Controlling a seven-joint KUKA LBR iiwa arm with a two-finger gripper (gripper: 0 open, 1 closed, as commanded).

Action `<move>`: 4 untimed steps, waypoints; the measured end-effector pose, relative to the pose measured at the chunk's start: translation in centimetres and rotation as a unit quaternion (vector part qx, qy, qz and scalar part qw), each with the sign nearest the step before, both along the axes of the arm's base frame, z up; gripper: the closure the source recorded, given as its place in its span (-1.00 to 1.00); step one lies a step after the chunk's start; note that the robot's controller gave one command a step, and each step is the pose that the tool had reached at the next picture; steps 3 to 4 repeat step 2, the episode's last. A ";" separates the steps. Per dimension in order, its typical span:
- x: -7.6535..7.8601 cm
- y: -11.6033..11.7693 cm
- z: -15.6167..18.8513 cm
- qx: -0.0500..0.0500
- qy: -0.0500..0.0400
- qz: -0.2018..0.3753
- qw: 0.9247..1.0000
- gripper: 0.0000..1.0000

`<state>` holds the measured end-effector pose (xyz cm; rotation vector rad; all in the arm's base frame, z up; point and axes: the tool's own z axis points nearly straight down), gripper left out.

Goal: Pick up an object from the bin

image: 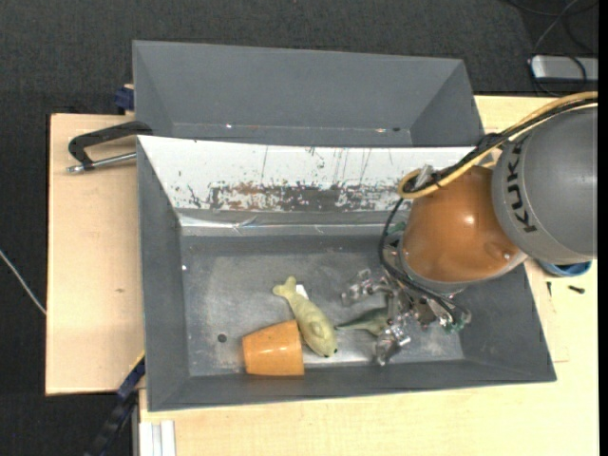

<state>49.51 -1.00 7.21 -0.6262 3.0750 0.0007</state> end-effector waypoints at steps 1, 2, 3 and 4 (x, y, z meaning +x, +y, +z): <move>0.0 0.0 0.0 0.000 0.000 0.000 1.000 1.00; 0.3 0.1 6.7 0.000 -0.004 -0.001 1.000 1.00; 0.3 0.1 6.7 0.000 -0.004 -0.001 1.000 1.00; 0.3 0.1 6.7 0.000 -0.004 -0.001 1.000 1.00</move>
Offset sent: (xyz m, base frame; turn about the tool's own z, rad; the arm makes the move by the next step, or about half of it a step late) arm 0.0000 0.0000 0.0000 0.0000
